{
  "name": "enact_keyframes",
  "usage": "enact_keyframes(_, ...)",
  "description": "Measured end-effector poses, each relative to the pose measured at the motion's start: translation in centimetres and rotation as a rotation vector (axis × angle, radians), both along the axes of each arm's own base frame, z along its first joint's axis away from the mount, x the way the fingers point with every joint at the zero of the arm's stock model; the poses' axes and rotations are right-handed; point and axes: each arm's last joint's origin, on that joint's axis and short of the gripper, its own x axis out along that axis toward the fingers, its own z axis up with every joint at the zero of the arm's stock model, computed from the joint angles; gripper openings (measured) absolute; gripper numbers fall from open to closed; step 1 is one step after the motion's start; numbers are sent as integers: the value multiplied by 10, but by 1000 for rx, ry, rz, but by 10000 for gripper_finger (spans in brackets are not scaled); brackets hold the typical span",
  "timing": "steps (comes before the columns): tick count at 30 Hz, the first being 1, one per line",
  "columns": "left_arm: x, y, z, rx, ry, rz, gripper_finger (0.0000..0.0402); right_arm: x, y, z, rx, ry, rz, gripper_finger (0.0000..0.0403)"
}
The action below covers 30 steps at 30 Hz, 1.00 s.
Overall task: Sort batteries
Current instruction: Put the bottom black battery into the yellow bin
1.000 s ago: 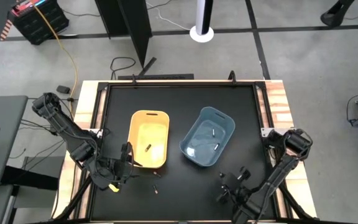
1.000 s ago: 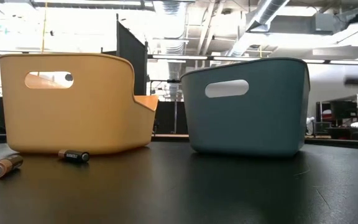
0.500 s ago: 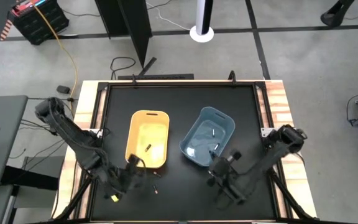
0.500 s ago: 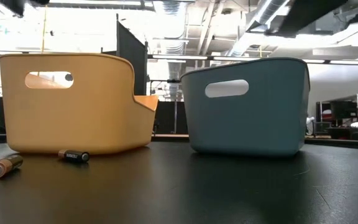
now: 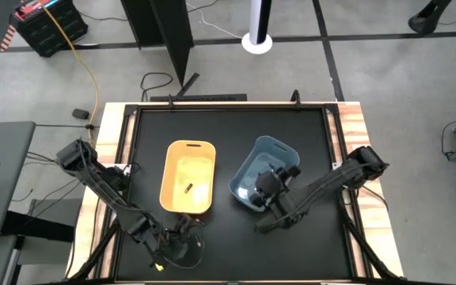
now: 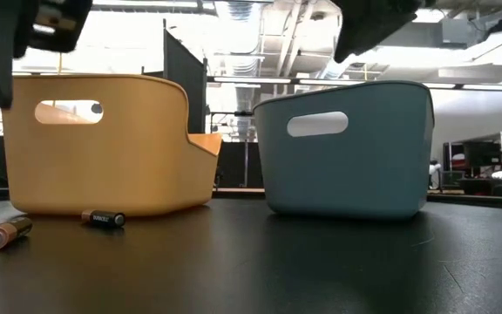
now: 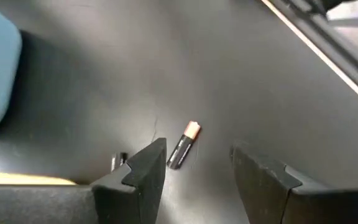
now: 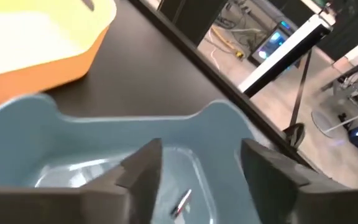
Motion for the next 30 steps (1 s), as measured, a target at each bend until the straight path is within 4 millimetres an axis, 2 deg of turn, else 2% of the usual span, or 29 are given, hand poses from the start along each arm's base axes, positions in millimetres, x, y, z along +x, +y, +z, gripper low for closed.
enact_keyframes(4,8,0,-15,36,17,-2,173,-2,-3,7,-25,-35,4,275)
enact_keyframes(14,31,9,-44,22,100,-20,173,-1,-2,8,-53,-82,15,279)
enact_keyframes(19,39,19,-45,-13,123,5,169,0,-1,9,-74,-104,22,279)
enact_keyframes(30,41,25,-46,-62,198,-34,65,0,-1,10,-91,-112,25,279)
